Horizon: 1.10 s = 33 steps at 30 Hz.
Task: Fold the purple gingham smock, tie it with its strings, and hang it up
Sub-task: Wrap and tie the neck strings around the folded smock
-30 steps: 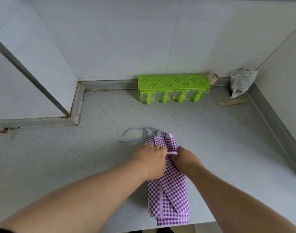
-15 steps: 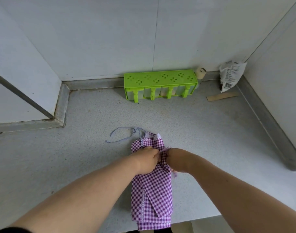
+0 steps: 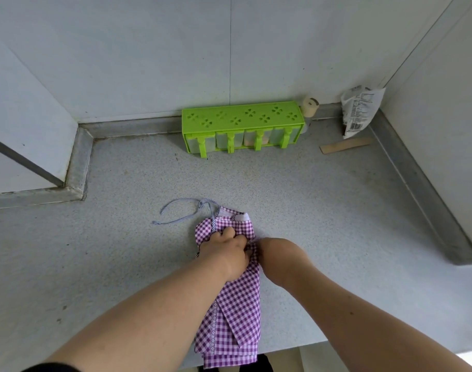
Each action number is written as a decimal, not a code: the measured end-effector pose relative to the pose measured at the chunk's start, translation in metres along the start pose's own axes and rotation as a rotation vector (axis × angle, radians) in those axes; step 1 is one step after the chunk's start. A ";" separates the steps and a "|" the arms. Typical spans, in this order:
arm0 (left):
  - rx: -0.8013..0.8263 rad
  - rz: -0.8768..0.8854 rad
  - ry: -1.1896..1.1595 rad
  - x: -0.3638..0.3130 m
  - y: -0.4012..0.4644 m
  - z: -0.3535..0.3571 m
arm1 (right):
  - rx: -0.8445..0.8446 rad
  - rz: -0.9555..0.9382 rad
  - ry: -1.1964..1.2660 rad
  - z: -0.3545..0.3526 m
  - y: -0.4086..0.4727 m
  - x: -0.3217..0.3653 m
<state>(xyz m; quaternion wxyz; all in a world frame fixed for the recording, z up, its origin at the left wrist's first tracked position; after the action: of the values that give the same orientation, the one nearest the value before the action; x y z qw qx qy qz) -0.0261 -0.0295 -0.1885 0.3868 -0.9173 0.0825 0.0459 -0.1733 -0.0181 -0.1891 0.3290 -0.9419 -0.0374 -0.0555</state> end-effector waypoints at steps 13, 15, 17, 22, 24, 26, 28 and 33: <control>0.017 0.031 0.020 -0.002 0.003 0.001 | -0.090 0.099 0.370 0.008 -0.020 -0.054; 0.020 0.071 -0.078 -0.002 -0.001 -0.002 | -0.123 0.105 0.522 0.006 -0.017 -0.053; 0.005 0.129 -0.216 0.001 -0.005 -0.006 | -0.170 0.113 0.666 0.002 -0.015 -0.046; -0.040 0.219 -0.395 0.008 -0.011 -0.013 | -0.172 0.115 0.809 -0.002 -0.011 -0.030; -0.062 0.218 -0.402 0.006 -0.011 -0.016 | -0.181 0.105 0.789 -0.001 -0.013 -0.028; -0.106 0.226 -0.392 0.003 -0.011 -0.020 | -0.171 0.093 0.781 0.000 -0.014 -0.028; -0.141 0.225 -0.354 -0.002 -0.011 -0.024 | -0.168 0.093 0.819 0.000 -0.016 -0.027; -0.190 0.170 -0.448 -0.010 -0.002 -0.022 | -0.177 0.090 0.835 -0.003 -0.018 -0.025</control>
<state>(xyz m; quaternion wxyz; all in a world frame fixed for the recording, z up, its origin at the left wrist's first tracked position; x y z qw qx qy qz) -0.0352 -0.0425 -0.1705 0.3022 -0.9063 0.0666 0.2880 -0.2003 -0.0068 -0.1790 0.2359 -0.8639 0.1453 -0.4207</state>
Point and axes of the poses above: each hand's wrist, its own y-axis towards the middle knuckle, its own z-axis out of the palm, x = y × z, the point moved 1 cm from there along y, towards the middle knuckle, and after that the axes turned 2 degrees about -x, right-handed, at the moved point
